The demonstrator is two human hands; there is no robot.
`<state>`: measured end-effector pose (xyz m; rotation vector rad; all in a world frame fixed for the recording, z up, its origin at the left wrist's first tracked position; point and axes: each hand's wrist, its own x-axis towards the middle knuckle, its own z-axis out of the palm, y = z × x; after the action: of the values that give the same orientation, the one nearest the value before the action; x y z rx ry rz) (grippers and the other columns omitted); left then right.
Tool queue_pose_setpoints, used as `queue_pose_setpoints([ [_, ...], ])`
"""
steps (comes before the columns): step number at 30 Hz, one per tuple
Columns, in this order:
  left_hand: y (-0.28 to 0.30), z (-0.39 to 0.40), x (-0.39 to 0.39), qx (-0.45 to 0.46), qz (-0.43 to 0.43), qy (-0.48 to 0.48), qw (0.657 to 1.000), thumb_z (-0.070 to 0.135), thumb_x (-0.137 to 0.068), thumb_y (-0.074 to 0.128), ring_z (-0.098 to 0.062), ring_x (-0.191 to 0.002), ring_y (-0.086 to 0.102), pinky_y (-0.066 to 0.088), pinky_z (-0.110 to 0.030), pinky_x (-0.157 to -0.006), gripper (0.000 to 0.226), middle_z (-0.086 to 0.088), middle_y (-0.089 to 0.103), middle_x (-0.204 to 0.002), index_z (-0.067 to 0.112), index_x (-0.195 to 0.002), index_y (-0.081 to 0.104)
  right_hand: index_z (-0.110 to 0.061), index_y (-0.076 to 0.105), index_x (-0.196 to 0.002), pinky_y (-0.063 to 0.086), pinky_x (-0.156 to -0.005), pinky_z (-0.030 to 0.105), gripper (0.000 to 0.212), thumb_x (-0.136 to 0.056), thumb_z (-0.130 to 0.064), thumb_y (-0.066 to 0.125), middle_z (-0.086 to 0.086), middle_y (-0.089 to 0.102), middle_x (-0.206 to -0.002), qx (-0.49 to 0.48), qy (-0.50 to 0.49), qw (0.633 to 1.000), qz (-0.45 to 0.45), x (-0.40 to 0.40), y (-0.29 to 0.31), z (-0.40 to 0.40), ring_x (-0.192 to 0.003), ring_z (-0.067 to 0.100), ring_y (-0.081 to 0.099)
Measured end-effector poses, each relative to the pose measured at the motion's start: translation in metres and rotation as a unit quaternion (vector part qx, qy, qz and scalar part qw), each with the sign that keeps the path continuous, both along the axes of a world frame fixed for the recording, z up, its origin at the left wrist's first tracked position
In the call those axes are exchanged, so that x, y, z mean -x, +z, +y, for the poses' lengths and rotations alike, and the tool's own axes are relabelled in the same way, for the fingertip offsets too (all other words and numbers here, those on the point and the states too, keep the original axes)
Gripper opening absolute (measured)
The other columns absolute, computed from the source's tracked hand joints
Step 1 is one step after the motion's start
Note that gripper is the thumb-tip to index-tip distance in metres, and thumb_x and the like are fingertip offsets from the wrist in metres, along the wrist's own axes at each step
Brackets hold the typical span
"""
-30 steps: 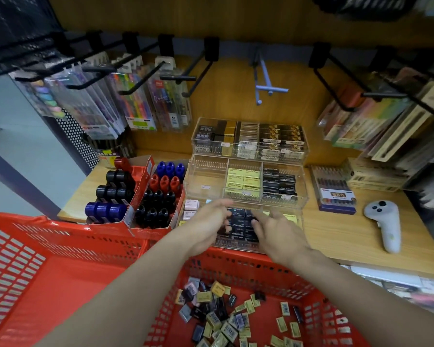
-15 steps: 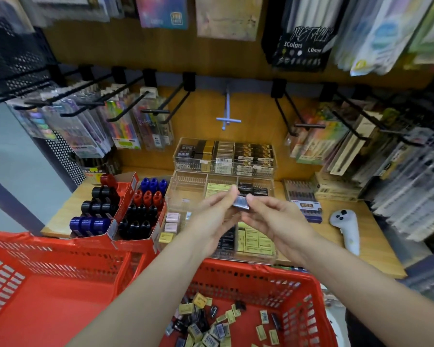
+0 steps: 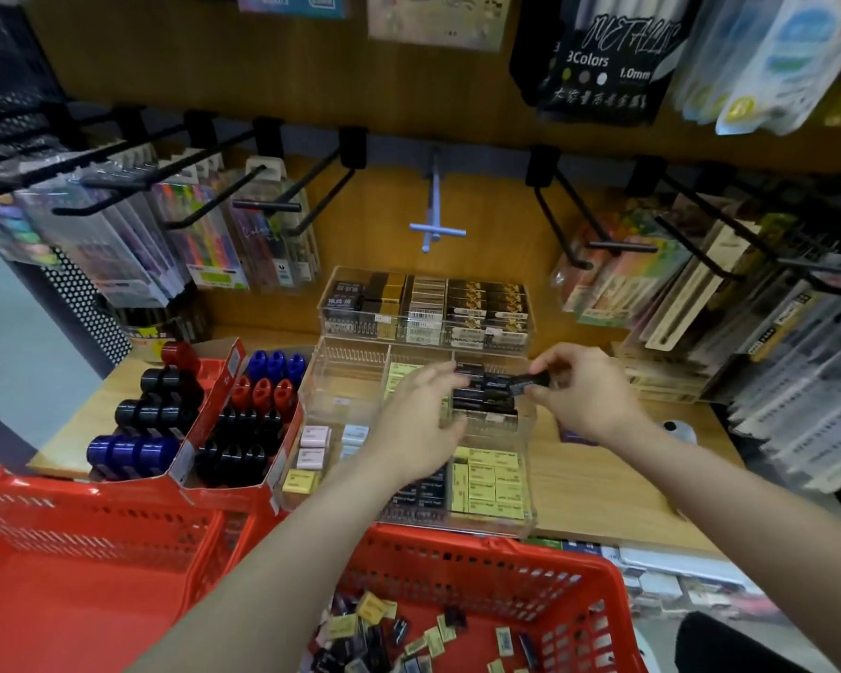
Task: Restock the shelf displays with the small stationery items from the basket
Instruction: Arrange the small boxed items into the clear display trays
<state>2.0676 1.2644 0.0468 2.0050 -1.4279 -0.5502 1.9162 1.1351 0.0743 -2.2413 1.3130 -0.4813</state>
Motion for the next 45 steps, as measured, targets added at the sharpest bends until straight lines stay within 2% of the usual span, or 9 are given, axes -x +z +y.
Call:
queue_pose_setpoints([
  [3, -0.021, -0.004, -0.002, -0.077, -0.105, -0.08, 0.988, 0.04, -0.098, 0.055, -0.013, -0.151, 0.005, 0.002, -0.048, -0.124, 0.066, 0.011, 0.012, -0.164, 0.027, -0.154, 0.025, -0.028, 0.065, -0.085, 0.041, -0.074, 0.014, 0.019, -0.081, -0.016, 0.079, -0.009, 0.061, -0.093, 0.034, 0.026, 0.998, 0.043, -0.015, -0.014, -0.016, -0.082, 0.008, 0.055],
  [8, -0.042, -0.011, 0.002, -0.103, -0.212, -0.109, 0.966, 0.039, -0.099, 0.052, -0.017, -0.152, 0.001, -0.01, -0.048, -0.122, 0.075, 0.006, 0.007, -0.165, 0.024, -0.158, 0.008, -0.022, 0.071, -0.099, 0.047, -0.087, 0.028, 0.015, -0.085, -0.018, 0.074, -0.001, 0.068, -0.11, 0.092, 0.041, 0.99, 0.099, -0.032, -0.04, -0.028, -0.099, 0.018, 0.061],
  [13, -0.047, -0.012, 0.0, -0.09, -0.221, -0.111, 0.965, 0.033, -0.097, 0.054, -0.017, -0.151, 0.004, -0.012, -0.046, -0.121, 0.075, 0.005, 0.011, -0.165, 0.024, -0.157, 0.009, -0.035, 0.071, -0.109, 0.043, -0.092, 0.035, 0.022, -0.087, -0.036, 0.07, 0.003, 0.068, -0.111, 0.156, -0.002, 0.964, 0.215, -0.04, -0.051, -0.04, -0.11, 0.024, 0.055],
  [20, -0.05, -0.011, 0.0, -0.086, -0.214, -0.111, 0.967, 0.029, -0.096, 0.056, -0.016, -0.152, 0.002, -0.015, -0.045, -0.121, 0.078, 0.007, 0.008, -0.165, 0.024, -0.157, 0.008, -0.038, 0.07, -0.108, 0.036, -0.086, 0.037, 0.02, -0.088, -0.041, 0.067, -0.001, 0.071, -0.102, 0.203, -0.019, 0.949, 0.241, -0.05, -0.066, -0.047, -0.107, 0.022, 0.055],
  [30, -0.045, 0.019, 0.015, -0.136, -0.213, -0.102, 0.962, 0.023, -0.098, 0.052, -0.017, -0.148, -0.024, -0.015, -0.044, -0.12, 0.082, 0.007, -0.024, -0.162, 0.022, -0.158, -0.005, -0.039, 0.066, -0.115, 0.028, -0.085, 0.038, 0.023, -0.092, -0.035, 0.063, -0.004, 0.068, -0.109, 0.172, 0.01, 0.945, 0.279, -0.045, -0.062, -0.046, -0.113, 0.019, 0.048],
  [36, -0.051, 0.028, 0.005, -0.155, -0.231, -0.103, 0.955, 0.023, -0.097, 0.054, -0.012, -0.146, -0.03, -0.018, -0.045, -0.116, 0.085, 0.013, -0.03, -0.158, 0.023, -0.158, -0.005, -0.039, 0.068, -0.109, 0.022, -0.076, 0.037, 0.018, -0.091, -0.035, 0.065, -0.005, 0.071, -0.1, 0.201, -0.026, 0.954, 0.22, -0.055, -0.072, -0.049, -0.108, 0.021, 0.051],
  [41, -0.053, 0.027, 0.0, -0.162, -0.232, -0.119, 0.952, 0.025, -0.096, 0.057, -0.015, -0.147, -0.027, -0.013, -0.049, -0.118, 0.082, 0.012, -0.029, -0.159, 0.025, -0.157, 0.003, -0.035, 0.069, -0.108, 0.033, -0.088, 0.039, 0.018, -0.091, -0.038, 0.064, -0.004, 0.067, -0.113, 0.185, -0.005, 0.971, 0.155, -0.052, -0.072, -0.039, -0.113, 0.024, 0.05],
  [43, -0.042, 0.028, -0.001, -0.142, -0.222, -0.114, 0.958, 0.022, -0.096, 0.055, -0.017, -0.151, -0.012, -0.004, -0.049, -0.122, 0.071, 0.007, -0.012, -0.165, 0.024, -0.156, 0.017, -0.03, 0.07, -0.106, 0.035, -0.088, 0.04, 0.015, -0.094, -0.028, 0.061, -0.003, 0.065, -0.115, 0.212, 0.015, 0.975, 0.058, -0.045, -0.066, -0.014, -0.11, 0.023, 0.053],
  [45, -0.032, 0.038, 0.002, -0.117, -0.218, -0.117, 0.962, 0.022, -0.096, 0.053, -0.024, -0.147, 0.017, 0.018, -0.047, -0.12, 0.053, -0.005, 0.025, -0.159, 0.019, -0.148, 0.039, -0.023, 0.071, -0.102, 0.042, -0.085, 0.04, 0.016, -0.093, -0.02, 0.058, -0.001, 0.066, -0.107, 0.227, 0.064, 0.971, -0.029, -0.029, -0.063, 0.029, -0.102, 0.022, 0.058],
])
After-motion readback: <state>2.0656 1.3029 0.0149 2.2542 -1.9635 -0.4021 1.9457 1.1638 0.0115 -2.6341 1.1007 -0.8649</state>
